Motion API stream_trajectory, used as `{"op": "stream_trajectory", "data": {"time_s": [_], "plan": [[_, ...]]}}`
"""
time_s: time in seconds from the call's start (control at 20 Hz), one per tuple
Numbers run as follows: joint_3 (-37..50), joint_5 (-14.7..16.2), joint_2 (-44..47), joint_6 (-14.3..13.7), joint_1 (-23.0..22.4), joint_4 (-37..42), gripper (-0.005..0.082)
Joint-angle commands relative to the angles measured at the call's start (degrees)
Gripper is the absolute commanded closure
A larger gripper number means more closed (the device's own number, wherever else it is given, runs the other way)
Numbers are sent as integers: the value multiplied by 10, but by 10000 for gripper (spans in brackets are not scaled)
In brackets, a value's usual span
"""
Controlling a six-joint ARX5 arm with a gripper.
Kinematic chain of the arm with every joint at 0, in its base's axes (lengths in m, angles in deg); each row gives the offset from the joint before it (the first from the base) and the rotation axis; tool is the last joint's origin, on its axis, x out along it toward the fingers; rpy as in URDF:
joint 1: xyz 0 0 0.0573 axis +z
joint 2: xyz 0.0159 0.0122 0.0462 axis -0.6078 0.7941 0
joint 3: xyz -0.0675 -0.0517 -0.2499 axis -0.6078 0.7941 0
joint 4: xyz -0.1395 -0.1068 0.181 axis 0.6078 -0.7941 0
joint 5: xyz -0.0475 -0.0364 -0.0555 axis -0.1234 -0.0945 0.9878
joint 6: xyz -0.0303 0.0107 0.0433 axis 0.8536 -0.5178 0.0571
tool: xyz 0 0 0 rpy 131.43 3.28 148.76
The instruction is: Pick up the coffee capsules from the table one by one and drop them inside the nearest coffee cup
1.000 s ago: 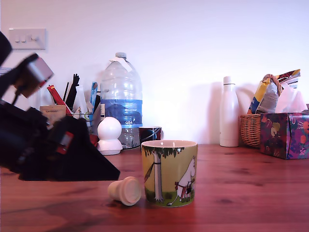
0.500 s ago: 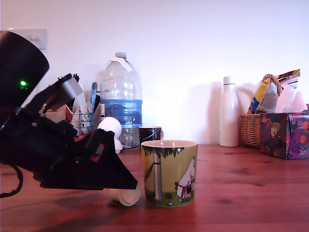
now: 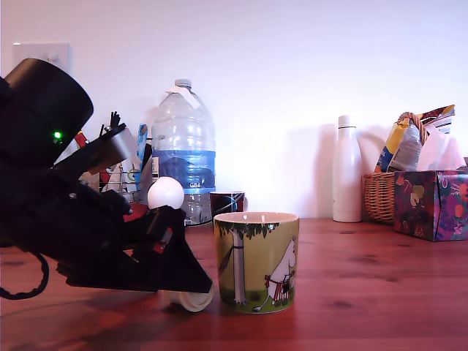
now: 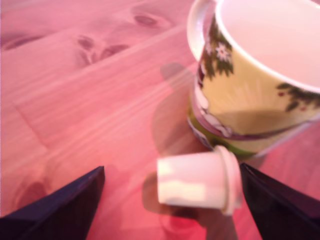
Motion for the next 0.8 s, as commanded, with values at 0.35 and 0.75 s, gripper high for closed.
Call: {"op": "stream_trajectory", "data": {"time_s": [0.35, 0.75], "plan": [[-7, 2, 10, 2, -15, -17, 316], [-7, 9, 10, 1, -15, -22, 622]]}}
